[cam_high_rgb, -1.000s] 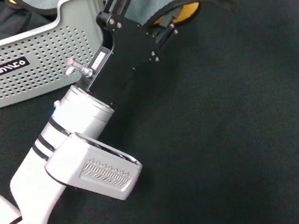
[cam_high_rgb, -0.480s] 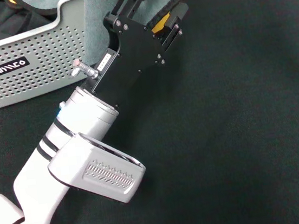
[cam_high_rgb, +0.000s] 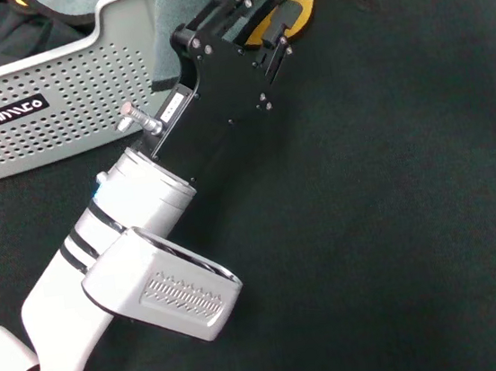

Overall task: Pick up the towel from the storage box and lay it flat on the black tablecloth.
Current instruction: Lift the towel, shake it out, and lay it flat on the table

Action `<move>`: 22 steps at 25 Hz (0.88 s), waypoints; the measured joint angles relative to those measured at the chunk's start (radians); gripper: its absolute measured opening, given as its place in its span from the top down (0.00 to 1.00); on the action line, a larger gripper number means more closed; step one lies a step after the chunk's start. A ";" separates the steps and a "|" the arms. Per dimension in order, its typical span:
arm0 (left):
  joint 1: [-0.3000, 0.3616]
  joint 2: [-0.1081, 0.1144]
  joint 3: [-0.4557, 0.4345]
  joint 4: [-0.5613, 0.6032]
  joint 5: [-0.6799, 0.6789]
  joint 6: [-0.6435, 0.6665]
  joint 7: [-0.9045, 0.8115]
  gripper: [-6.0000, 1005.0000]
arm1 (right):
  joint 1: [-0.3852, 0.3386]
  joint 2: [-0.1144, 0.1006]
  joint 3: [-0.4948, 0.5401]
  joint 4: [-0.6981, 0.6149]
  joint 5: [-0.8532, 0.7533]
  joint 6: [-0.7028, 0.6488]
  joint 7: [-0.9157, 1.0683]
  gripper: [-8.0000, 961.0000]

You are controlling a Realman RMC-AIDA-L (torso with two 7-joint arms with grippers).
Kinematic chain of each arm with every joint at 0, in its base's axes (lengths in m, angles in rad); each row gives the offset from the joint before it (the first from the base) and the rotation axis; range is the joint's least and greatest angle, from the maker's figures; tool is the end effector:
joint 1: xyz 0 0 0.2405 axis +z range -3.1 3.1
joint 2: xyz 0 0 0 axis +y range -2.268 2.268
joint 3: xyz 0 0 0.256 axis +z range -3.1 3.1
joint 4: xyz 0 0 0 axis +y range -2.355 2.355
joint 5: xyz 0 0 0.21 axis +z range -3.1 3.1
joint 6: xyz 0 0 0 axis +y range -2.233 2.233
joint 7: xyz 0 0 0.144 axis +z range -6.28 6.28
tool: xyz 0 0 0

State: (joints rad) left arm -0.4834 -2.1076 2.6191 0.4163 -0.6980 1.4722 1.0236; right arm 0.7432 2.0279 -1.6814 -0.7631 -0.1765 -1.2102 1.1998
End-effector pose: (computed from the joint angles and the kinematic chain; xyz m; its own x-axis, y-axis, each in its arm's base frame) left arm -0.1814 0.2931 -0.0753 0.6365 -0.7571 -0.1473 -0.2196 0.0052 -0.9756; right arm 0.0316 0.3982 0.0363 0.0541 -0.0504 -0.9973 -0.3443 -0.9384 0.0288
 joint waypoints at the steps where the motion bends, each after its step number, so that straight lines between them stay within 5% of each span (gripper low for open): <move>1: 0.000 0.000 0.003 -0.002 0.000 0.000 0.006 0.59 | -0.003 0.000 0.000 0.002 0.000 -0.005 0.000 0.99; 8: -0.002 0.000 0.009 -0.004 0.000 -0.002 0.005 0.68 | -0.024 0.000 0.001 0.010 0.000 -0.034 0.002 0.99; 13: -0.007 0.000 0.009 -0.003 0.000 -0.005 0.004 0.89 | -0.037 0.000 0.001 0.013 0.000 -0.043 0.006 0.99; 16: -0.007 0.000 0.009 0.000 0.000 -0.006 -0.003 0.94 | -0.044 0.000 0.003 0.013 0.000 -0.054 0.006 0.99; 22: 0.016 0.004 0.009 -0.003 0.006 0.100 -0.186 1.00 | -0.076 0.000 0.019 0.023 0.000 -0.064 -0.001 0.99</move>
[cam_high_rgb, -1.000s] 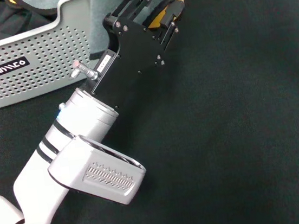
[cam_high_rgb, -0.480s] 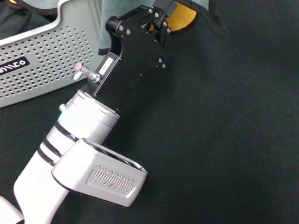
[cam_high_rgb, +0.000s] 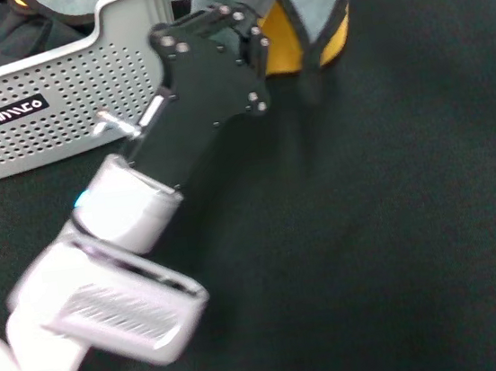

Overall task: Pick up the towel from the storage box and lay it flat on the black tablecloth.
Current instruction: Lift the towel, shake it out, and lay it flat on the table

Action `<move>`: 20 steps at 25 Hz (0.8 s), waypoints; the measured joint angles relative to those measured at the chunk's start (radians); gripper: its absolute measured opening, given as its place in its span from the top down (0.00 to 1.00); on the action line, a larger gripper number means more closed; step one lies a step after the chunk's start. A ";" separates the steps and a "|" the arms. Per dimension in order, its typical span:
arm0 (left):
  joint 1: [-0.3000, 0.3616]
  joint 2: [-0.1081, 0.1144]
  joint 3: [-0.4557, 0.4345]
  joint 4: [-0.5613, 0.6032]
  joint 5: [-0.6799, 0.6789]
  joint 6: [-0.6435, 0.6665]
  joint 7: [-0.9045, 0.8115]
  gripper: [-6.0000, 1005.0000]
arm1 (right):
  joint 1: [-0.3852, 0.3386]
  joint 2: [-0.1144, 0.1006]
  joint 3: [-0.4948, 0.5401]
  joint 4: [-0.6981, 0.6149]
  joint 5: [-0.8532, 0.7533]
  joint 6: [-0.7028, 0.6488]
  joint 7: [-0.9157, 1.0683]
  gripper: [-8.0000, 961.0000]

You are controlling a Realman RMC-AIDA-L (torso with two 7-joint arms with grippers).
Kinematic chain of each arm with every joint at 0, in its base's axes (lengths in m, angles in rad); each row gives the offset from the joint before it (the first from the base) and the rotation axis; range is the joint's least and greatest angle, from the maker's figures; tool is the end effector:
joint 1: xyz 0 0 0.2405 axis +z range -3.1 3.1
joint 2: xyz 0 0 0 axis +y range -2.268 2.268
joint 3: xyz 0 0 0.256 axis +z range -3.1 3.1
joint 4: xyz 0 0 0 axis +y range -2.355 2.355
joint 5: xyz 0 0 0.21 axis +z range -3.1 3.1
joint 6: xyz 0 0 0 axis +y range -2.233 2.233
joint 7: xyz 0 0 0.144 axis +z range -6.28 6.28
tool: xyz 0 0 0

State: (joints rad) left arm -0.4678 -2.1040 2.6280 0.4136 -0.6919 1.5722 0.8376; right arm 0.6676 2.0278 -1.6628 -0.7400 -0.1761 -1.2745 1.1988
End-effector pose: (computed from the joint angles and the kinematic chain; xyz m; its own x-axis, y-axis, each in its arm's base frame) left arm -0.1800 0.2829 -0.0652 0.6214 -0.7823 0.0425 -0.0525 -0.0957 -0.9940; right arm 0.0651 0.3910 0.0419 0.0254 -0.0386 -0.9989 -0.3858 -0.9222 0.0258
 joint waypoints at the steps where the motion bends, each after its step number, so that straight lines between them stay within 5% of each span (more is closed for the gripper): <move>1: 0.007 0.001 0.000 -0.005 0.003 0.033 -0.037 0.99 | 0.000 0.000 0.000 0.000 0.000 0.000 0.000 0.99; 5: 0.041 0.006 -0.013 -0.078 0.001 0.227 -0.279 0.99 | -0.031 -0.001 0.037 0.063 0.001 -0.044 0.001 0.99; 10: 0.064 0.008 -0.057 -0.143 0.002 0.314 -0.529 0.99 | -0.069 -0.004 0.040 0.128 -0.004 -0.101 0.001 0.99; 20: 0.112 0.008 -0.050 -0.139 0.110 0.369 -0.562 0.99 | -0.195 -0.004 0.012 0.170 -0.071 -0.229 0.006 0.99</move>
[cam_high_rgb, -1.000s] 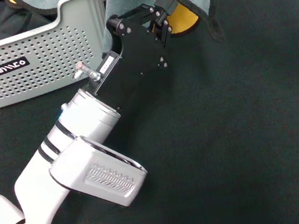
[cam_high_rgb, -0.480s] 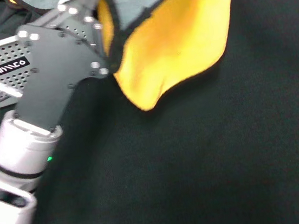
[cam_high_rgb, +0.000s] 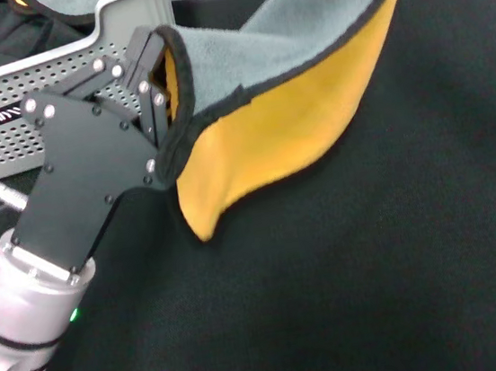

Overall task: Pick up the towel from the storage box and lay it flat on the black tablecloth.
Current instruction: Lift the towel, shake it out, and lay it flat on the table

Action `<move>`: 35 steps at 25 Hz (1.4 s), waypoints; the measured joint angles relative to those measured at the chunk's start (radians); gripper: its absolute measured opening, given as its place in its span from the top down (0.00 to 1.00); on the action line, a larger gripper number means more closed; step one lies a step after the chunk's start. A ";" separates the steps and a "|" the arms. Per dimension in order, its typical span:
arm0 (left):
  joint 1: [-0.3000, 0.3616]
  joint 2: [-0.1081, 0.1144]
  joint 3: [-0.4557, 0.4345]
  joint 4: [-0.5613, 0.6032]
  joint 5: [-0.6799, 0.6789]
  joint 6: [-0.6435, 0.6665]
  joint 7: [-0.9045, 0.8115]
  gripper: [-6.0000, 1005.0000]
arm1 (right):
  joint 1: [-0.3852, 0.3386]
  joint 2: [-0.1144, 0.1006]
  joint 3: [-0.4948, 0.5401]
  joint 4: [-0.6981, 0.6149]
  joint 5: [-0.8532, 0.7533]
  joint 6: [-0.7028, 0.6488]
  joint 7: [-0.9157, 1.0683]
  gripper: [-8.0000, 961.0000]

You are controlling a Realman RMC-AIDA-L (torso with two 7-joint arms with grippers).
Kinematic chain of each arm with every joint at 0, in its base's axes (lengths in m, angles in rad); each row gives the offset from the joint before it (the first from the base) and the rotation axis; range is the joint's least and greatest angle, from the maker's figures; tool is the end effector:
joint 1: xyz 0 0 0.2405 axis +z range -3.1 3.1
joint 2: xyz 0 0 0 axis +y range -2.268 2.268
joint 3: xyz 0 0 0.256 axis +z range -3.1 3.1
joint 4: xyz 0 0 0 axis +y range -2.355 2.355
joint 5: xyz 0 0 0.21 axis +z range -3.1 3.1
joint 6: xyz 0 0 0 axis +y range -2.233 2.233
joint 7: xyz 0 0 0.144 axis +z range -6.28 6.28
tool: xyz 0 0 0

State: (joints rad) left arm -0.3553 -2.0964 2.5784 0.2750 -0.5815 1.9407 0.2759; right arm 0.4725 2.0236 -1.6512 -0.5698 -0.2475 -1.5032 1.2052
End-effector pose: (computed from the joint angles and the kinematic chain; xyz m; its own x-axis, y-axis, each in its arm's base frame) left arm -0.2150 0.2322 -0.0252 0.4298 -0.7531 0.4981 0.2873 -0.4089 -0.8662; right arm 0.1662 0.3458 0.0319 0.0427 -0.0816 -0.9957 -0.4896 -0.8705 0.0504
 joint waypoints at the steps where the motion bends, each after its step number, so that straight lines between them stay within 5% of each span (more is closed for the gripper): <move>1: 0.008 0.000 -0.001 0.002 0.010 0.011 -0.001 0.99 | -0.017 -0.001 -0.002 0.002 -0.011 -0.011 0.000 0.99; 7: 0.008 0.000 -0.024 0.005 0.008 0.032 -0.055 1.00 | -0.049 0.002 -0.003 0.033 -0.057 -0.021 -0.014 0.99; 13: -0.072 -0.002 -0.027 0.006 0.011 0.029 -0.084 0.99 | -0.008 0.002 -0.004 0.055 -0.145 0.000 -0.019 0.99; 35: -0.188 -0.004 -0.027 0.004 0.007 0.024 -0.069 0.99 | 0.095 0.003 -0.077 0.058 -0.309 0.019 -0.019 0.99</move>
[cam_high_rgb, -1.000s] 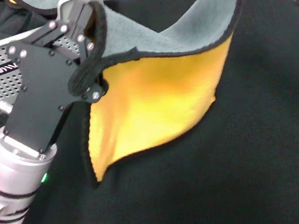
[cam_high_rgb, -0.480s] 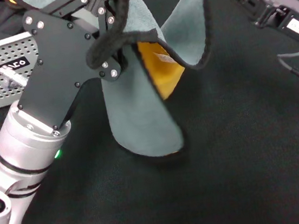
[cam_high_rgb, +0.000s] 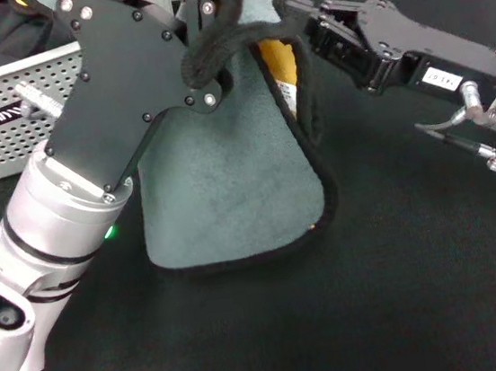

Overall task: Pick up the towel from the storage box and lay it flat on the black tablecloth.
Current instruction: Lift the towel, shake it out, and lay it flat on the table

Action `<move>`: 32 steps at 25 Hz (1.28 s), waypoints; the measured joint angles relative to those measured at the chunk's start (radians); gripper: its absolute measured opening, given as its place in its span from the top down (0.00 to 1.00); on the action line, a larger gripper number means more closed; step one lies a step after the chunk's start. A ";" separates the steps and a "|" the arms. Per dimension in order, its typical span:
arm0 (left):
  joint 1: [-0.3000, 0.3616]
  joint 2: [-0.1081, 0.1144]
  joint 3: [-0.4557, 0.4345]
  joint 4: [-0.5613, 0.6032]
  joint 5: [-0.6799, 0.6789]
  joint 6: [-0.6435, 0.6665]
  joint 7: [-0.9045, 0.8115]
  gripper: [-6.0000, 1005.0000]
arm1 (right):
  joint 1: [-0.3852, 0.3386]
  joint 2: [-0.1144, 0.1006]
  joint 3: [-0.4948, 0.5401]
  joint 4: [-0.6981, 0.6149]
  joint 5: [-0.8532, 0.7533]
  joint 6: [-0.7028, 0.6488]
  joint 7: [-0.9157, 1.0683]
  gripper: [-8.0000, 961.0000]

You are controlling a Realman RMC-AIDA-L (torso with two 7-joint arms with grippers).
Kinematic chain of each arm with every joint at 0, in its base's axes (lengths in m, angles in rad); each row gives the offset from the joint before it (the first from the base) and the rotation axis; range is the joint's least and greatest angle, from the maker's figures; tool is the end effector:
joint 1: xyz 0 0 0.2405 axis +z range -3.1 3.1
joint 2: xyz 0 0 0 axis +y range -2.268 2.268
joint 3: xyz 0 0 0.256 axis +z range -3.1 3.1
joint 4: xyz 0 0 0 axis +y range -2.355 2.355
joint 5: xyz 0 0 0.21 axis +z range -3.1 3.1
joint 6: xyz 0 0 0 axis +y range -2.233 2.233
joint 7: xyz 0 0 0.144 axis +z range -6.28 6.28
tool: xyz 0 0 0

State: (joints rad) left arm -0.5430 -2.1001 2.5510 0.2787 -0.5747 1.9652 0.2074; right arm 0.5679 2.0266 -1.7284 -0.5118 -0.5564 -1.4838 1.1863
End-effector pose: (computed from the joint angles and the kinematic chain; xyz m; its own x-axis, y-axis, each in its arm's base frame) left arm -0.1659 0.2677 -0.0210 0.2420 -0.8010 0.5475 0.2458 -0.4953 -0.8332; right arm 0.1473 0.3319 -0.0288 0.3791 -0.2154 -0.8999 -0.3300 -0.9401 0.0860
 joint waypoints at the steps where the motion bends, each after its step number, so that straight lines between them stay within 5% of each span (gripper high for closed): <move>1: -0.002 0.000 0.000 0.000 0.000 -0.002 0.000 0.99 | 0.002 0.000 -0.002 -0.001 -0.005 0.002 -0.001 0.99; 21: -0.082 -0.004 -0.006 0.023 0.007 -0.140 0.064 0.99 | 0.070 0.001 -0.056 -0.017 -0.004 0.019 -0.002 0.99; 32: -0.129 -0.003 -0.009 0.089 0.058 -0.154 0.237 0.99 | 0.068 0.001 -0.057 -0.017 -0.001 0.060 -0.016 0.99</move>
State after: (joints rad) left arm -0.6716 -2.1030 2.5416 0.3682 -0.5164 1.8108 0.4447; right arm 0.6354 2.0278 -1.7855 -0.5293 -0.5576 -1.4233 1.1701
